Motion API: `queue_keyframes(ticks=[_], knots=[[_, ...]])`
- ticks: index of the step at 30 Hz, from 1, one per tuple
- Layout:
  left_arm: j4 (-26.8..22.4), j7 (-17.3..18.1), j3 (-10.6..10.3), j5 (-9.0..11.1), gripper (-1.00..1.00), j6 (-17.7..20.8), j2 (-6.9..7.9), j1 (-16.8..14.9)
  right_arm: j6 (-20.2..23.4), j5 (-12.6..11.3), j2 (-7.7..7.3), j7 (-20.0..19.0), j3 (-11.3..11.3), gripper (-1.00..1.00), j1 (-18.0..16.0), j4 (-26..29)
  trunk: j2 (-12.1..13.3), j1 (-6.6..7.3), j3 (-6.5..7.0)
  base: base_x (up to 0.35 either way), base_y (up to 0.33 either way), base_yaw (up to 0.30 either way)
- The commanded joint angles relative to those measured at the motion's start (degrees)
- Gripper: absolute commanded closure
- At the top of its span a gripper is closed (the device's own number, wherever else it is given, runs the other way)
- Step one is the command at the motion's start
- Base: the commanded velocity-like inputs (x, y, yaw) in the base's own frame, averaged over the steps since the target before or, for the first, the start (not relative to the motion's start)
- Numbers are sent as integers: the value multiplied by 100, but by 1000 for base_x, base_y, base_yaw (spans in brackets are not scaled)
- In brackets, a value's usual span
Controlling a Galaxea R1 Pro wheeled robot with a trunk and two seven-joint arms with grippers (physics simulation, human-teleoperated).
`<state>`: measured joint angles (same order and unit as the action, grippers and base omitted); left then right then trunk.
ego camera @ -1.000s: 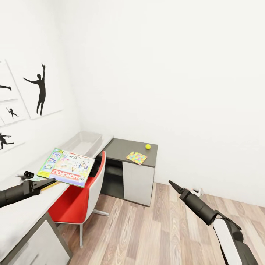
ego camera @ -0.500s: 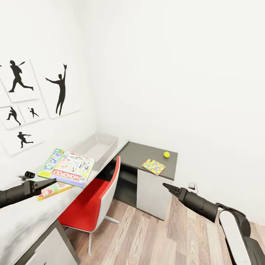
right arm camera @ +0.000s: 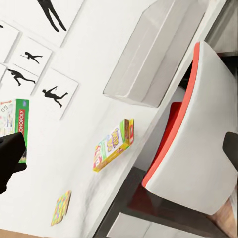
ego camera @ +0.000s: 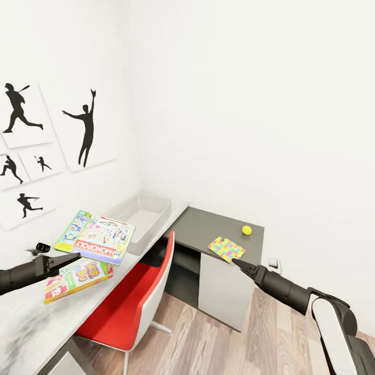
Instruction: Put all the toys in the child's room - the three board games (two on the bed and one on the table), the two jigsaw puzzles on the table, and the tennis ball on the table - inside the toy box on the table in the child's room.
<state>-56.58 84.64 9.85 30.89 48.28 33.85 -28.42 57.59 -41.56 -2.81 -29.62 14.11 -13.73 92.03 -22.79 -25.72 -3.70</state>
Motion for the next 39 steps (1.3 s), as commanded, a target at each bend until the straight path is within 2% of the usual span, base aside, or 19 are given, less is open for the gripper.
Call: queue_keyframes(ticks=[1, 9, 39], knots=[[-2, 17, 0, 13, 100, 59, 1, -6, 25, 34, 0, -44, 10, -100, -7, 0, -13, -6, -13, 266, -148, 0], [-2, 17, -1, 13, 100, 59, -1, -6, 24, 34, 15, -39, 5, -100, 2, -8, -13, -6, -13, 253, -180, 174], [-2, -44, -2, 12, 100, 50, -23, -6, 7, 51, 19, -30, -4, -100, 2, -30, -13, -6, -13, 249, -208, 289]])
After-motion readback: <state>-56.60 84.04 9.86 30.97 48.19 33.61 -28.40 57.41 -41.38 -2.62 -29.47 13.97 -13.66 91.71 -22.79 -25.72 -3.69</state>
